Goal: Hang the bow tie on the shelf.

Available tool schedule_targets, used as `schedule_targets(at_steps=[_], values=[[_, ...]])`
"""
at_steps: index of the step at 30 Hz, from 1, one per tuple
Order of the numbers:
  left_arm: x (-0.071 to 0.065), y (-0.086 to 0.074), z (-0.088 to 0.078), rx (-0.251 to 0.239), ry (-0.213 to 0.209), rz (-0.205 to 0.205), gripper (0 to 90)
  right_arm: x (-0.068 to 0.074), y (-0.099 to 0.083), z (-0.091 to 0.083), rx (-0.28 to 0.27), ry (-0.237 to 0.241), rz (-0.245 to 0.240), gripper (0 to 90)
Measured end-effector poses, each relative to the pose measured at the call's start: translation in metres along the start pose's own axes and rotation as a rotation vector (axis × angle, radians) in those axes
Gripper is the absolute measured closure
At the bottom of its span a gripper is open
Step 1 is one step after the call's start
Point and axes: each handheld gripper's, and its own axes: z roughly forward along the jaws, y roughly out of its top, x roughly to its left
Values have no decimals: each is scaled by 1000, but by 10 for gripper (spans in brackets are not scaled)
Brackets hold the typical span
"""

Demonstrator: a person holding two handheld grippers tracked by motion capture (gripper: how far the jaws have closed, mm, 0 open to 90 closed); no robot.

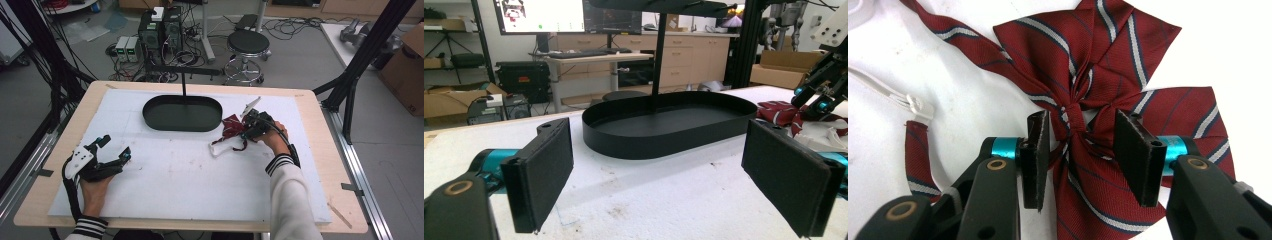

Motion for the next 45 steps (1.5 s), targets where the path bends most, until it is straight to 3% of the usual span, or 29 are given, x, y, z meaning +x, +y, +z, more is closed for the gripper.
schedule_targets(at_steps=[10,13,20,28,31,37,43,45], values=[[0,0,0,-2,0,-1,134,3,13,4,96,5,-80,575],[0,0,0,-2,-1,-1,134,5,13,7,93,18,-81,581],[0,0,0,-3,-1,-2,134,4,13,8,97,2,-65,652],[0,0,0,0,0,-2,134,10,16,10,129,3,-104,742],[0,0,0,0,0,-1,135,10,17,11,137,3,-98,753],[0,0,0,-2,0,-2,134,14,21,11,165,-20,-131,766],[0,0,0,-6,0,-2,134,15,23,9,153,-27,-115,766],[0,0,0,-5,0,-2,134,15,25,6,124,-27,-102,766]])
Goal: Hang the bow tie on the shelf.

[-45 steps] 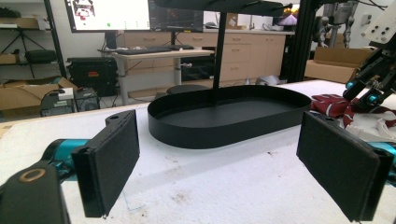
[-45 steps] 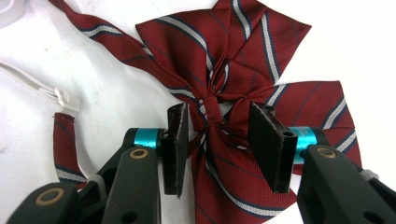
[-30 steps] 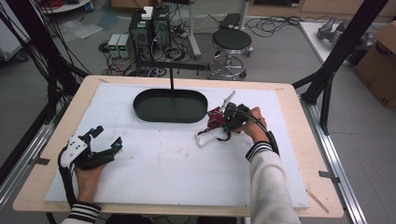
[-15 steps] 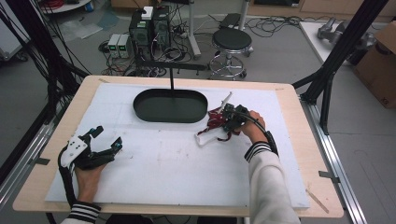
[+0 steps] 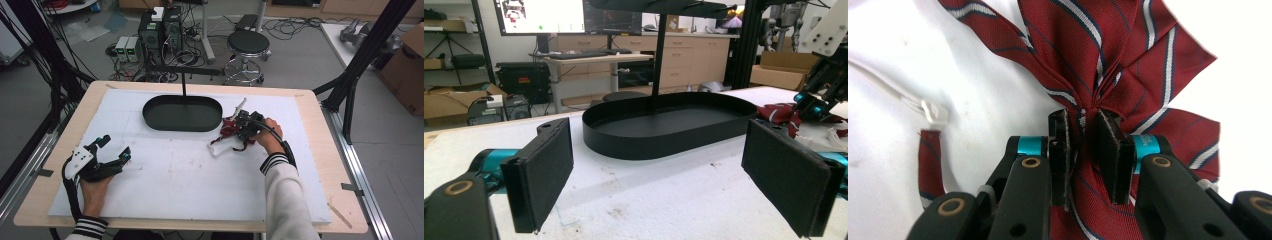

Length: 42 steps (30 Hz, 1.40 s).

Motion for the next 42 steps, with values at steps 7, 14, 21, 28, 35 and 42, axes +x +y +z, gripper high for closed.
schedule_targets(at_steps=[7,14,21,28,35,42], values=[[0,0,0,1,1,0,134,-2,0,-20,-113,-43,60,765],[0,0,0,0,2,3,135,3,0,-38,-295,-70,150,766],[0,0,0,-2,2,3,135,6,-2,-50,-386,-78,209,766],[0,0,-1,-4,2,2,134,10,0,-68,-506,-117,268,765],[-1,0,-1,-5,4,4,134,14,0,-85,-575,-160,300,765],[-1,0,-1,-12,6,5,134,16,8,-97,-612,-184,301,765]])
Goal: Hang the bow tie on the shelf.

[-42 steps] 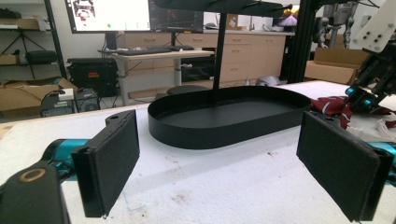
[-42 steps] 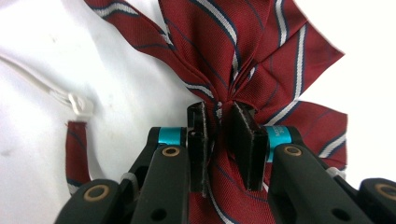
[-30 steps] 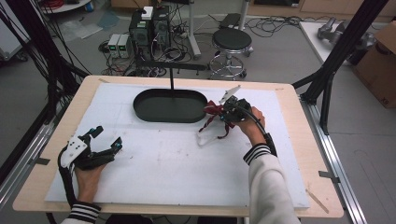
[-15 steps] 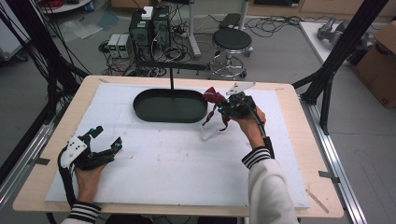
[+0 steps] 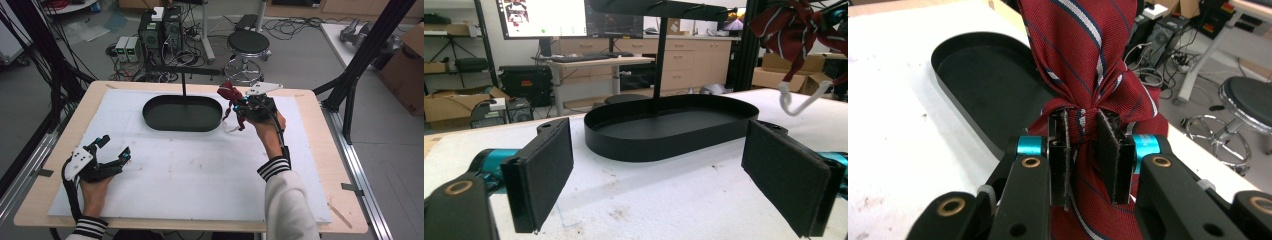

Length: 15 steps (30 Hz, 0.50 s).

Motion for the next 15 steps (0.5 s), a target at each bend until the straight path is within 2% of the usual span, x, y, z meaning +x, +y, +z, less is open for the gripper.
schedule_targets(at_steps=[8,15], values=[[0,0,0,-1,-1,2,134,5,19,2,-34,-15,4,765],[0,0,0,-1,-2,0,134,8,31,9,-56,-46,6,765]])
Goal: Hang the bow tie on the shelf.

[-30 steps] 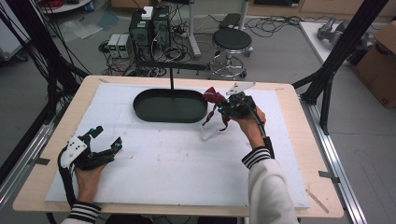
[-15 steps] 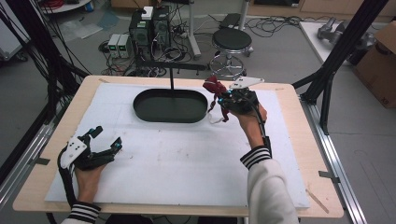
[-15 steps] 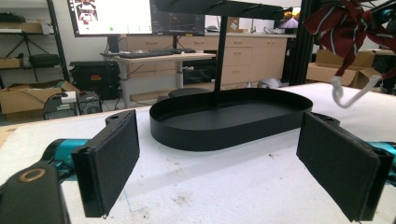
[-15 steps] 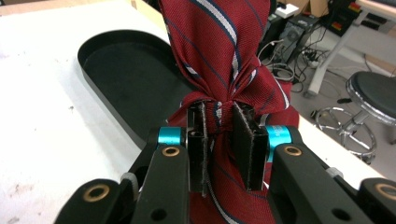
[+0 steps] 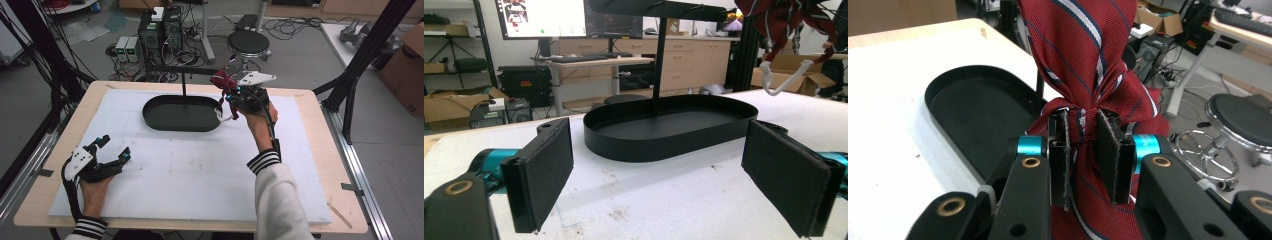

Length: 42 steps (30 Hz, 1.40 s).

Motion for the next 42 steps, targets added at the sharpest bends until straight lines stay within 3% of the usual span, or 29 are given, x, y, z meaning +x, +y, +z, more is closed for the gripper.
schedule_targets(at_steps=[11,19,23,32,42], values=[[0,0,0,3,-1,-1,134,5,18,8,-32,-27,-23,765],[0,0,0,4,-2,-1,134,5,27,19,-36,-38,-10,765],[0,0,0,4,-4,-3,134,6,32,25,-49,-53,-33,765],[1,0,1,2,-5,-6,134,3,36,40,-28,-79,-26,765],[1,0,1,1,-5,-6,134,-2,54,59,-25,-128,-69,764]])
